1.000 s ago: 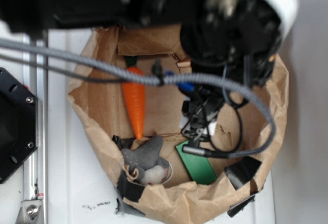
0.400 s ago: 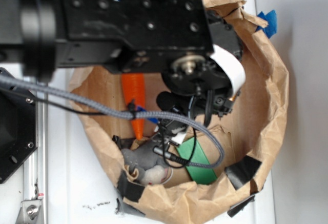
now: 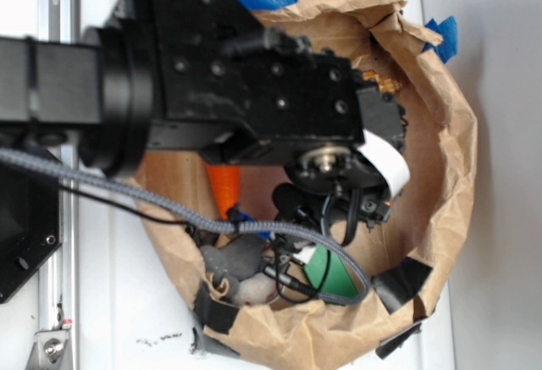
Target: Grab the green block.
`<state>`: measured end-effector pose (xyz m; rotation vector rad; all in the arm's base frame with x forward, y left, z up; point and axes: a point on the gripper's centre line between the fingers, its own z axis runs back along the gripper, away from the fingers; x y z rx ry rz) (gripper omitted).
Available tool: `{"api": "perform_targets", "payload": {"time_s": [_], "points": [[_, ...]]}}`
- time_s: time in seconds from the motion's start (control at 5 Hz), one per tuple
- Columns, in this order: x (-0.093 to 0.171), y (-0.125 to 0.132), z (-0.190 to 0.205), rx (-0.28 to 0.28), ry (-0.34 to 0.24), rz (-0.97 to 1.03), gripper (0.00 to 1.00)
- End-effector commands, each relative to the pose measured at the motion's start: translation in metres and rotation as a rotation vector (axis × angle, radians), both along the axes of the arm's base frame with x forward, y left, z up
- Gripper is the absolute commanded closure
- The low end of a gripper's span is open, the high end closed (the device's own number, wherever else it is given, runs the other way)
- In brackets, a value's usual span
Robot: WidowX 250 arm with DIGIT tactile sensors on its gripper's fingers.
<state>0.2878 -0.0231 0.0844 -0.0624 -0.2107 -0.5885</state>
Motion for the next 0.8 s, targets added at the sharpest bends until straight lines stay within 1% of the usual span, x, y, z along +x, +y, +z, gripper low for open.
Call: {"api": "perform_targets", "payload": {"time_s": [0.0,0.2,0.4,0.6], "points": [[-0.010,-0.034,-0.008,-0.061,-0.058,-0.092,0.00],[-0.013,-0.043,-0.015,-0.061,-0.077,-0.141,0.00],[-0.006,-0.051,-0.023,-0.065,-0.083,-0.175,0.00],[0.007,-0.053,-0.032,-0.063,-0.069,-0.181,0.00]]}}
